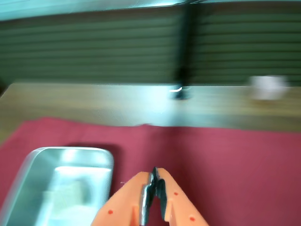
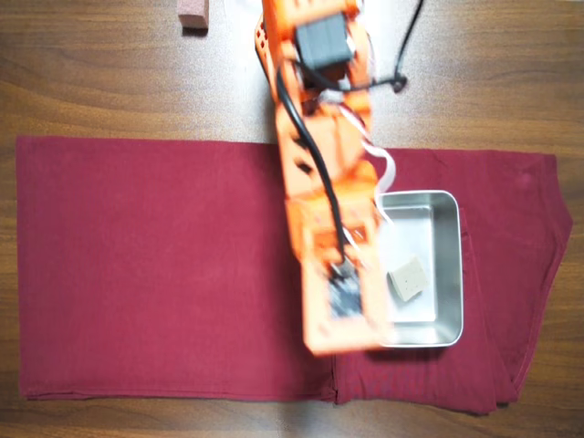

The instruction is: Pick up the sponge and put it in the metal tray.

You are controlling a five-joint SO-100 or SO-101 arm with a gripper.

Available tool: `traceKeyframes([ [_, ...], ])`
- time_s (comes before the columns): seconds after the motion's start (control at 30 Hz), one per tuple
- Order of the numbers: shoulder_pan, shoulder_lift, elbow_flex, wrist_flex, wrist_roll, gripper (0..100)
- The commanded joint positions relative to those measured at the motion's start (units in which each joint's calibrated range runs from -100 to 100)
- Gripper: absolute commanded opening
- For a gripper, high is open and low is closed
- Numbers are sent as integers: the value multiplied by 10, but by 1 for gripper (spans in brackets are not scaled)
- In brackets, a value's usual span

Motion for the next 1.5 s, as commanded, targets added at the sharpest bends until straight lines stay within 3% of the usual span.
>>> traceKeyframes([
  [0.0,85,-241,160,75,13,0],
  [0.07,111,-338,244,124,15,0],
  [0.2,119,-354,312,183,9,0],
  [0.37,155,-354,462,148,28,0],
  [0.6,136,-355,465,388,36,0],
  [0.63,130,-355,465,408,16,0],
  [1.47,120,-355,465,409,4,0],
])
